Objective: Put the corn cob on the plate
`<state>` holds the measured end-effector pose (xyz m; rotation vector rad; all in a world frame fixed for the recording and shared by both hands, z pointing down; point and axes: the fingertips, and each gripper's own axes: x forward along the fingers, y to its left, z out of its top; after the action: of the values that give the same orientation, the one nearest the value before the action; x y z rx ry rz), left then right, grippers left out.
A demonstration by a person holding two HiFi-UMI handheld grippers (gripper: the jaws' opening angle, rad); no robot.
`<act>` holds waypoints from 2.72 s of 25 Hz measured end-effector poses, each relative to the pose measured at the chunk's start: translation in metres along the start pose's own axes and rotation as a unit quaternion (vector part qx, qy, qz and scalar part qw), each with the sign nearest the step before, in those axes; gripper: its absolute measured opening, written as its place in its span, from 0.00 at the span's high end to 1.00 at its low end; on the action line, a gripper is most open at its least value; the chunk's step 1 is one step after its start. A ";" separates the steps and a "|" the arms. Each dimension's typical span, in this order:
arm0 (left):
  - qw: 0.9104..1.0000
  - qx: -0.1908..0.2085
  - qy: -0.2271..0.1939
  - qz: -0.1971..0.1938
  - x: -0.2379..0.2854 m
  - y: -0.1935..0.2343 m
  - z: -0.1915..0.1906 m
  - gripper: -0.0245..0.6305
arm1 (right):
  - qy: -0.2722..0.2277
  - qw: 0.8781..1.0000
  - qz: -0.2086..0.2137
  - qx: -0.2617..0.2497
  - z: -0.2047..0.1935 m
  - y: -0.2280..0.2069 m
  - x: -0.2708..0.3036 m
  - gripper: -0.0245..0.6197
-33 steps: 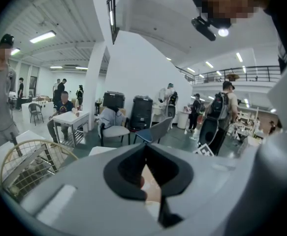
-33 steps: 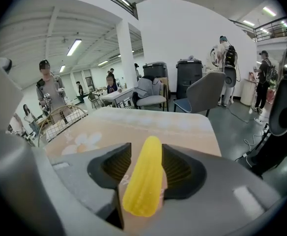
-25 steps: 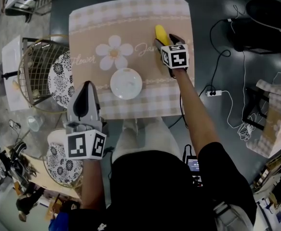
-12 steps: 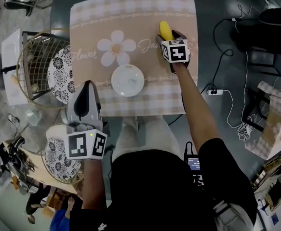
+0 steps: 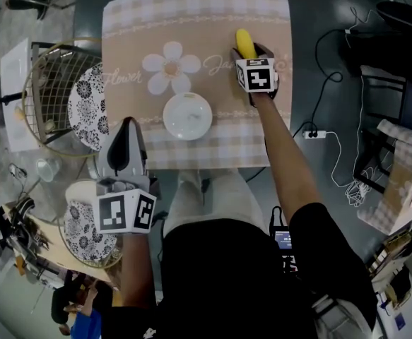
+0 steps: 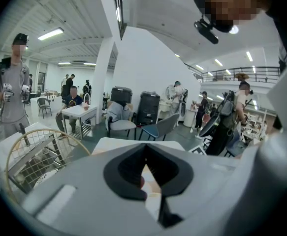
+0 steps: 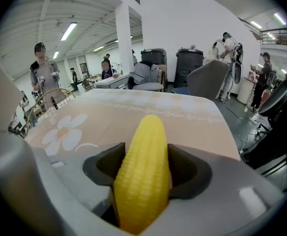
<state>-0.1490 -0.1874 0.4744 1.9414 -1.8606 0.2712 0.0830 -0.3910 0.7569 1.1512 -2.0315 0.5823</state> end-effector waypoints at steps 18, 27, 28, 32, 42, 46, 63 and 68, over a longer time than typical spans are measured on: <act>1.000 -0.004 0.001 0.008 -0.010 0.010 -0.006 0.95 | -0.034 0.999 0.011 -0.008 0.012 0.012 -0.015 0.56; 1.000 -0.005 -0.013 0.008 -0.026 0.014 0.004 0.95 | -0.052 0.998 0.040 -0.020 0.018 0.050 -0.046 0.56; 1.000 -0.006 -0.016 0.009 -0.028 0.015 0.007 0.95 | -0.052 0.997 0.044 -0.022 0.017 0.056 -0.049 0.56; 1.000 -0.010 -0.023 0.015 -0.039 0.022 0.009 0.95 | -0.046 0.996 0.067 -0.043 0.007 0.089 -0.062 0.56; 0.999 -0.021 -0.028 0.033 -0.069 0.038 -0.003 0.95 | -0.033 0.991 0.115 -0.064 -0.028 0.167 -0.080 0.56; 0.999 -0.021 -0.027 0.039 -0.081 0.044 -0.009 0.95 | -0.035 0.989 0.127 -0.074 -0.038 0.189 -0.086 0.56; 0.998 -0.021 -0.027 0.047 -0.115 0.063 -0.027 0.95 | -0.005 0.982 0.153 -0.108 -0.074 0.254 -0.089 0.56; 0.998 -0.022 -0.029 0.051 -0.123 0.068 -0.028 0.95 | 0.003 0.982 0.150 -0.118 -0.080 0.256 -0.086 0.56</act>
<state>-0.2215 -0.0646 0.4583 1.8461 -1.9898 0.2045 -0.0804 -0.1626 0.7328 0.7098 -2.2181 0.4719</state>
